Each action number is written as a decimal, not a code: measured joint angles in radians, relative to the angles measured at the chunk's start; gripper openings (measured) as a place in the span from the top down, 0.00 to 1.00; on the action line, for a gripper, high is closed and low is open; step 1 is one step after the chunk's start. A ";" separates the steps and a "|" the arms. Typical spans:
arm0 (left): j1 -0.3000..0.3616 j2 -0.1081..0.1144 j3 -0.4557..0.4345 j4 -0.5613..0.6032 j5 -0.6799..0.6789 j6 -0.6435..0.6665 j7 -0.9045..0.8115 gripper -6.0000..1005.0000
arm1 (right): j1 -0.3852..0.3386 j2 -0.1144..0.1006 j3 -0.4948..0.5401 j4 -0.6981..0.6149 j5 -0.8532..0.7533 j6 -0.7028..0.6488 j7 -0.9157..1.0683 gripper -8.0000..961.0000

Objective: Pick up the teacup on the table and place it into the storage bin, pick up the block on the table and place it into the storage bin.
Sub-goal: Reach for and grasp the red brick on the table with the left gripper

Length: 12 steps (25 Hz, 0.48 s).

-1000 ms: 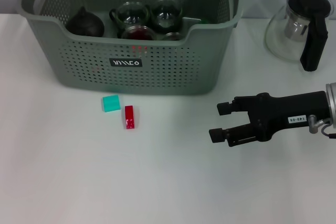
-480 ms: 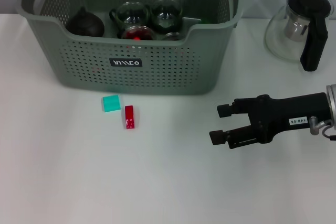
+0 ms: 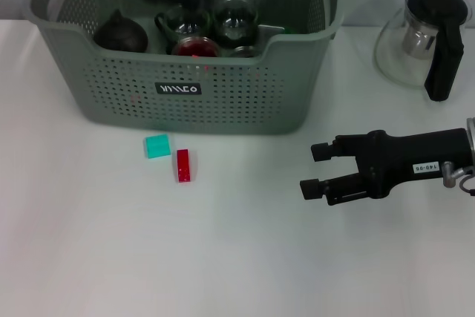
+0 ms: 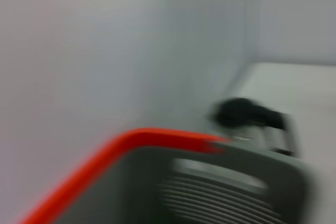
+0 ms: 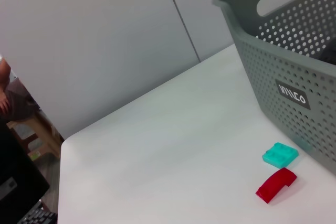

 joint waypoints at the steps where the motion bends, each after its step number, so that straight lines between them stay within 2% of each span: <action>1: 0.024 -0.012 0.004 0.042 -0.007 0.051 0.031 0.18 | -0.001 0.000 0.001 0.000 0.000 0.000 0.000 0.01; 3: 0.079 -0.047 0.010 0.138 -0.010 0.146 0.097 0.15 | -0.003 0.000 0.001 0.000 0.001 0.001 -0.001 0.01; 6: 0.152 -0.088 0.033 0.232 -0.002 0.215 0.156 0.11 | -0.004 0.000 0.002 0.001 0.001 0.003 -0.001 0.01; 10: 0.235 -0.106 0.131 0.287 0.018 0.250 0.191 0.11 | -0.005 0.000 0.007 0.007 0.001 0.006 -0.001 0.01; 12: 0.252 -0.113 0.169 0.293 0.050 0.247 0.200 0.11 | -0.004 0.000 0.009 0.008 0.001 0.007 -0.001 0.01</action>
